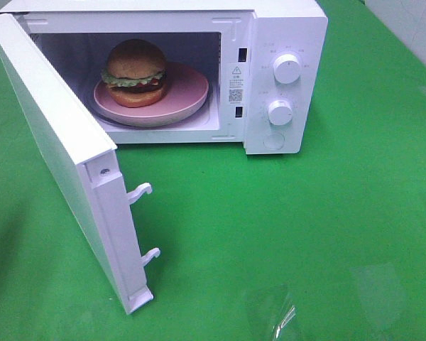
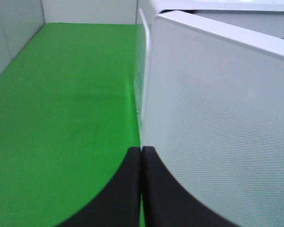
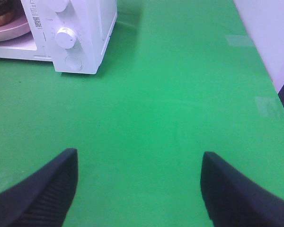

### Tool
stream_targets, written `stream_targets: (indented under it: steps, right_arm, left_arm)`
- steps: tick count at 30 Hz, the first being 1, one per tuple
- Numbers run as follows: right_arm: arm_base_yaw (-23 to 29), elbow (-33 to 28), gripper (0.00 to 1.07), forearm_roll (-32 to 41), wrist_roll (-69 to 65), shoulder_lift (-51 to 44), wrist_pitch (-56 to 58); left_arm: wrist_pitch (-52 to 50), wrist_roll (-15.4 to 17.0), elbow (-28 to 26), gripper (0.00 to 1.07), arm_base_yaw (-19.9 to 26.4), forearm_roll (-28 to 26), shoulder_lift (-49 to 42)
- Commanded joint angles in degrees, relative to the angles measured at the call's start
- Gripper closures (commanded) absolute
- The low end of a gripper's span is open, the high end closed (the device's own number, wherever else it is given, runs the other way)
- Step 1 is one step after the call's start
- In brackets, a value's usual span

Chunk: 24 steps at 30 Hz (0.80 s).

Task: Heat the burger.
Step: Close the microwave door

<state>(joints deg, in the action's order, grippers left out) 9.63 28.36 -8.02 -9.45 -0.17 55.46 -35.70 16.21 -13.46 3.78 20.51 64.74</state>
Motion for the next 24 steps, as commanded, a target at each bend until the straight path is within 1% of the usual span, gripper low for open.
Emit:
stream_targets:
  steps: [1, 3, 4, 5, 6, 7, 8, 10, 12, 17, 18, 19, 20, 21, 22, 23, 24]
  right_arm:
    - [-0.29, -0.23, 0.37, 0.11, 0.92, -1.55, -0.52]
    - [-0.29, -0.23, 0.37, 0.11, 0.92, -1.55, -0.52]
    - [-0.29, -0.23, 0.37, 0.11, 0.92, -1.55, -0.52]
    - [-0.29, -0.23, 0.37, 0.11, 0.92, -1.55, -0.52]
    - [-0.29, -0.23, 0.37, 0.11, 0.92, -1.55, -0.52]
    - [-0.29, -0.23, 0.37, 0.11, 0.92, -1.55, -0.52]
    - [-0.29, -0.23, 0.37, 0.11, 0.92, -1.55, -0.52]
    - [-0.29, -0.23, 0.37, 0.11, 0.92, -1.55, -0.52]
    - [-0.29, -0.23, 0.37, 0.11, 0.92, -1.55, -0.52]
    - [-0.29, -0.23, 0.37, 0.11, 0.92, -1.55, -0.52]
    - [-0.29, -0.23, 0.37, 0.11, 0.92, -1.55, -0.52]
    - [-0.29, -0.23, 0.37, 0.11, 0.92, -1.55, -0.52]
    - [-0.29, -0.23, 0.37, 0.11, 0.92, -1.55, -0.52]
    - [-0.29, -0.23, 0.37, 0.11, 0.92, -1.55, -0.52]
    - [-0.29, -0.23, 0.37, 0.11, 0.92, -1.55, -0.52]
    - [-0.29, -0.23, 0.37, 0.11, 0.92, -1.55, -0.52]
    - [-0.29, -0.23, 0.37, 0.11, 0.92, -1.55, -0.52]
  left_arm:
    - [-4.64, 3.38, 0.11, 1.07, -0.23, 5.21, 2.35]
    - [-7.16, 3.90, -0.11, 1.07, -0.23, 9.22, 5.44]
    - [-7.16, 3.90, -0.11, 1.07, -0.23, 9.22, 5.44]
    - [-7.68, 5.67, -0.74, 1.07, -0.23, 10.89, 6.93]
    - [-7.68, 5.67, -0.74, 1.07, -0.23, 10.89, 6.93]
    - [-7.68, 7.96, -1.72, 1.07, -0.23, 12.61, 8.25]
    - [-7.68, 7.96, -1.72, 1.07, -0.23, 12.61, 8.25]
    - [-7.85, 12.03, -3.84, 1.07, -0.23, 17.82, 10.54]
    - [-8.02, 12.55, -4.18, 1.07, -0.23, 18.51, 11.23]
    - [-10.26, 12.61, -4.24, 1.07, -0.57, 18.51, 13.69]
    - [-10.26, 11.69, -4.24, 1.07, -2.35, 18.33, 14.38]
    - [-9.91, 9.00, -4.24, 1.07, -5.39, 17.93, 14.90]
    - [-9.91, 9.00, -4.24, 1.07, -5.39, 17.93, 14.90]
    - [-9.74, 8.08, -4.24, 1.07, -6.82, 16.56, 15.41]
    - [-9.74, 8.08, -4.24, 1.07, -6.82, 16.56, 15.41]
    - [-9.45, 6.53, -4.24, 1.07, -8.88, 11.63, 16.50]
    - [-9.45, 6.53, -4.24, 1.07, -8.88, 11.63, 16.50]
